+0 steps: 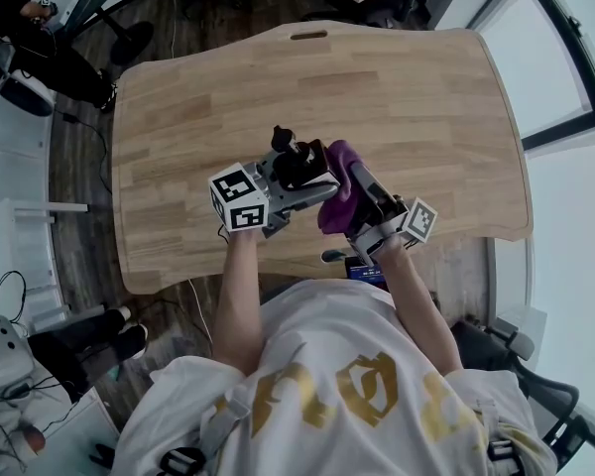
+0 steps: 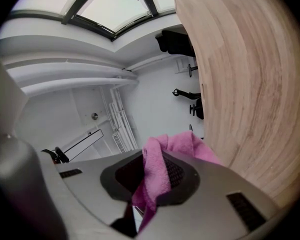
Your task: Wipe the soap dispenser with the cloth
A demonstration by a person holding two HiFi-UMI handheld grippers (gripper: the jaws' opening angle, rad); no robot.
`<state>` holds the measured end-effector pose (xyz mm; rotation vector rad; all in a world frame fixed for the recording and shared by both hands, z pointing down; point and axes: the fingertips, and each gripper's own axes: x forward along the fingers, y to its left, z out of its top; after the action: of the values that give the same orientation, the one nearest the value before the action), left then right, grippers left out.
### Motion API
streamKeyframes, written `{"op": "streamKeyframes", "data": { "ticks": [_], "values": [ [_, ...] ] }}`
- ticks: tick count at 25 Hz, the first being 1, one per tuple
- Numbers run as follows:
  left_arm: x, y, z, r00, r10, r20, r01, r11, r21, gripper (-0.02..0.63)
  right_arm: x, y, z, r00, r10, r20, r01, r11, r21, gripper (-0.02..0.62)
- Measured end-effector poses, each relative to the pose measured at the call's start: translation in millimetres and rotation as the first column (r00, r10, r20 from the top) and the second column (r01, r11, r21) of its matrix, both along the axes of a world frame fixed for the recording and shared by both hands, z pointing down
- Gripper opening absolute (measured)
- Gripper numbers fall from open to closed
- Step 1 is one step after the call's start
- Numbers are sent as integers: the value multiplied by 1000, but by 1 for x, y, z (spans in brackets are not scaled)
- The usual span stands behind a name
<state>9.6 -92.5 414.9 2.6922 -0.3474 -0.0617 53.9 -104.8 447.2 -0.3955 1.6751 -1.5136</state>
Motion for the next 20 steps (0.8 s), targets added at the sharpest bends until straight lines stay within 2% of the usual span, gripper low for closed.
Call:
{"op": "streamKeyframes", "data": {
  "ticks": [3,7,13,16,20],
  "values": [
    [4,5,8,999,22,38,-22,1000,-1,359,6,-4,-4,1000,14,-7,-14,1000,13,51],
    [2,4,22,998,12,59,-11,1000,-21,359,8,-9,2,991,40,-129,-38,999,20,51],
    [-6,1,61,986,4,169,8,998,-66,359,18,-14,12,958,101,-268,-102,995,11,51],
    [-5,0,72,982,14,190,0,997,-71,359,28,-19,16,945,131,-301,-139,990,-5,51],
    [-6,-5,91,977,18,210,0,996,-88,359,36,-24,23,917,132,-377,-140,990,6,51]
  ]
}}
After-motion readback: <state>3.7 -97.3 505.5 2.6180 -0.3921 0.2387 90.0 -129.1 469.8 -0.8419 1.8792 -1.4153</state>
